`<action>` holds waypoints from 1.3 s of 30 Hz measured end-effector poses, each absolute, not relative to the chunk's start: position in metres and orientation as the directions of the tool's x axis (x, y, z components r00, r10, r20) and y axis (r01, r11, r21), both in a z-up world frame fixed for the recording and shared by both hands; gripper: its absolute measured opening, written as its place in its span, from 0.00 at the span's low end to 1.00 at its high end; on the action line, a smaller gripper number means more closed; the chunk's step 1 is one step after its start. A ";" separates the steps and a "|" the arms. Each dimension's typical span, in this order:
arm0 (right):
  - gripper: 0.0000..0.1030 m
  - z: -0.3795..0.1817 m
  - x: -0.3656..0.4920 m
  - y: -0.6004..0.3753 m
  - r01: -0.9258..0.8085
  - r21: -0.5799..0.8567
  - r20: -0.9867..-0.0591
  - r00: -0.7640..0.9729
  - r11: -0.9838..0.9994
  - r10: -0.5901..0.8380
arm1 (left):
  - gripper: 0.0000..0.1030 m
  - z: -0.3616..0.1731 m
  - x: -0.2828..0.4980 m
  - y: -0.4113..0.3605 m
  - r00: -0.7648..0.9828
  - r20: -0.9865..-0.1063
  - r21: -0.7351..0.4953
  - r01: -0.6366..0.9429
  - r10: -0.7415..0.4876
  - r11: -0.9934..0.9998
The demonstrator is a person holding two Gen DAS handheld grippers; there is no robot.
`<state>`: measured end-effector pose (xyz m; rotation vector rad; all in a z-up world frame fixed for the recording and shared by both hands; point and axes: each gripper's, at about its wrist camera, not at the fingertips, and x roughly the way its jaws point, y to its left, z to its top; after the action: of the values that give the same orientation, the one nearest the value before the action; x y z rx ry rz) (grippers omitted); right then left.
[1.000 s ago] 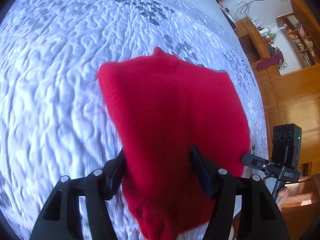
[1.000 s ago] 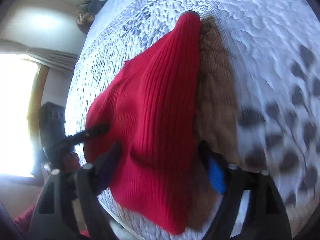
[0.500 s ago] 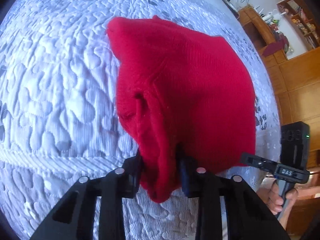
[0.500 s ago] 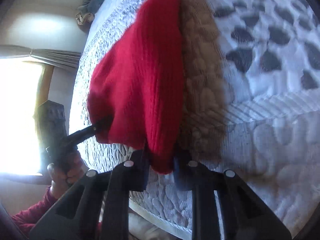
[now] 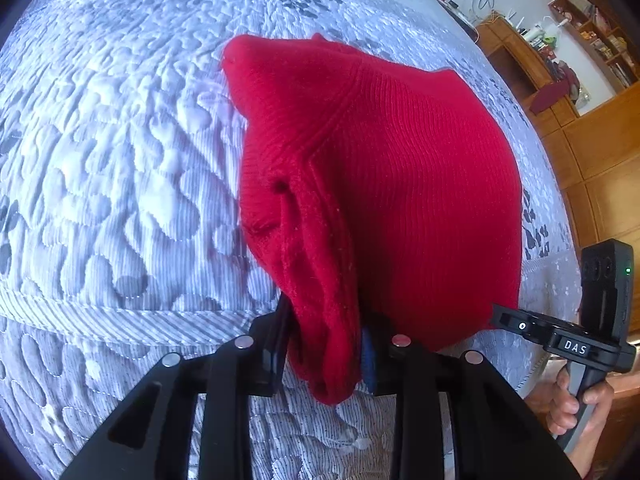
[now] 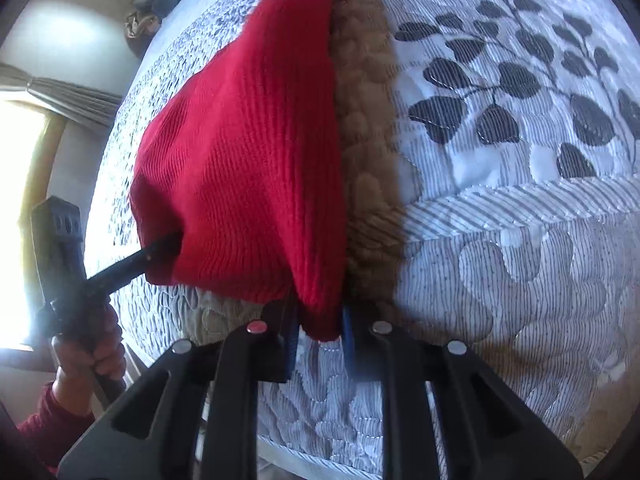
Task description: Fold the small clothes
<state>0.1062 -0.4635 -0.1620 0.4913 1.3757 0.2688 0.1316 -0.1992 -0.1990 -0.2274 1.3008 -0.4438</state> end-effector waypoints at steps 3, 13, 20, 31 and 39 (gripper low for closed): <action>0.36 -0.149 0.094 -0.459 0.095 0.450 -0.880 0.218 0.888 0.423 | 0.44 -0.189 0.126 -0.200 0.231 -0.892 -0.349 0.196 -0.389 0.916; 0.75 -0.119 0.049 -0.431 0.098 0.225 -0.943 0.271 0.969 0.192 | 0.68 -0.156 0.082 -0.179 0.322 -0.909 -0.235 0.125 -0.263 0.964; 0.87 -0.100 0.021 -0.417 0.113 0.158 -0.945 0.306 0.981 0.117 | 0.76 -0.129 0.057 -0.172 0.387 -0.902 -0.160 0.110 -0.191 0.981; 0.92 -0.074 -0.011 -0.407 0.132 0.134 -0.944 0.318 0.982 0.086 | 0.88 -0.107 0.024 -0.173 0.413 -0.897 -0.108 0.134 -0.155 0.985; 0.93 -0.050 -0.016 -0.396 0.111 0.122 -0.941 0.330 0.986 0.079 | 0.89 -0.076 0.007 -0.179 0.448 -0.878 -0.113 0.151 -0.170 0.982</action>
<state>-0.0155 -0.3961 -0.0501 0.1754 1.2361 -0.0216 0.0072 -0.1792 -0.0761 -0.0187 1.0884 -0.1985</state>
